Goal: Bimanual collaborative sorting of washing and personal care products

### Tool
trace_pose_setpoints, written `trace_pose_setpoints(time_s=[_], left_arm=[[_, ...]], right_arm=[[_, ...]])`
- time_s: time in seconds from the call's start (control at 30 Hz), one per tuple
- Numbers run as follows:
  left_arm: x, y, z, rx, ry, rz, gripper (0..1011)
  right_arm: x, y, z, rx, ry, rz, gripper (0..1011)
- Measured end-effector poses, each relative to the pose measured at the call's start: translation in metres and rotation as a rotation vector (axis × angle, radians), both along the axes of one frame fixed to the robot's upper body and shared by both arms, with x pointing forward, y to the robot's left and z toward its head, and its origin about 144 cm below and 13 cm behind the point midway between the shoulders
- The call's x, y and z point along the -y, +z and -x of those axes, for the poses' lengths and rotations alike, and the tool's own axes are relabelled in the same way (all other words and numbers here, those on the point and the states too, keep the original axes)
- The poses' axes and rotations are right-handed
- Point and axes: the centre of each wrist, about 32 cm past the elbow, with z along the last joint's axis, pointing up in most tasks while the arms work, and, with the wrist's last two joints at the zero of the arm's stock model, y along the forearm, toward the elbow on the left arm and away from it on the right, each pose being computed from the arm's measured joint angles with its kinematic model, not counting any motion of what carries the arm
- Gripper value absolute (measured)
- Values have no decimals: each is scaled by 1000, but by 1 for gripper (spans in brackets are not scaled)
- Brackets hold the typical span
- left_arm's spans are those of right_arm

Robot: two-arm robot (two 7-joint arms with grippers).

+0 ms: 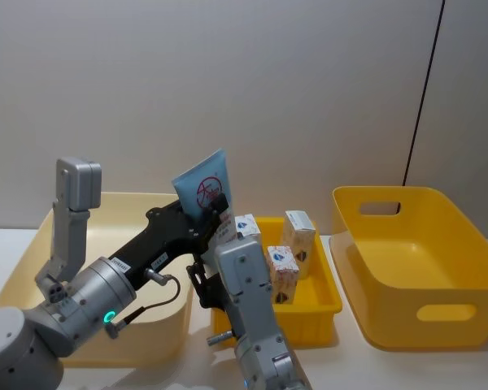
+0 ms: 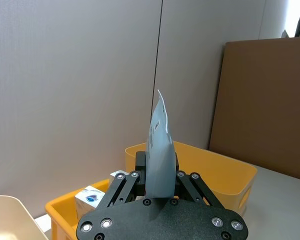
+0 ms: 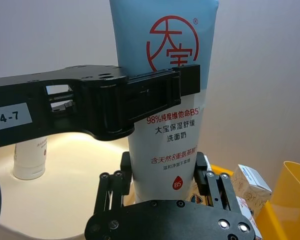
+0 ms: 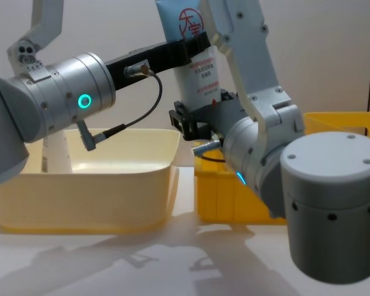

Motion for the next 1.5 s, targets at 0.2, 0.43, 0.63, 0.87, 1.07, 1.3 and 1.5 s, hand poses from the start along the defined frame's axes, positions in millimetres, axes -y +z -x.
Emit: trace_pose_setpoints(time_s=[0.2, 0.43, 0.63, 0.87, 1.07, 1.3, 1.5], left_arm=[[0, 0, 0, 0, 0, 0, 246], [0, 0, 0, 0, -1, 0, 415], [0, 0, 0, 0, -1, 0, 611], [0, 0, 0, 0, -1, 0, 819], [0, 0, 0, 0, -1, 0, 1002], [0, 0, 0, 0, 0, 0, 1004], [0, 0, 0, 0, 0, 0, 1003]], right_arm=[[0, 0, 0, 0, 2, 0, 646], [-1, 0, -1, -1, 4, 0, 612], [3, 0, 0, 0, 2, 0, 583], [16, 2, 2, 11, -21, -4, 566], [33, 3, 4, 26, -66, -9, 565], [56, 6, 1, 43, -132, -13, 566], [79, 12, -7, 58, -183, -34, 566]])
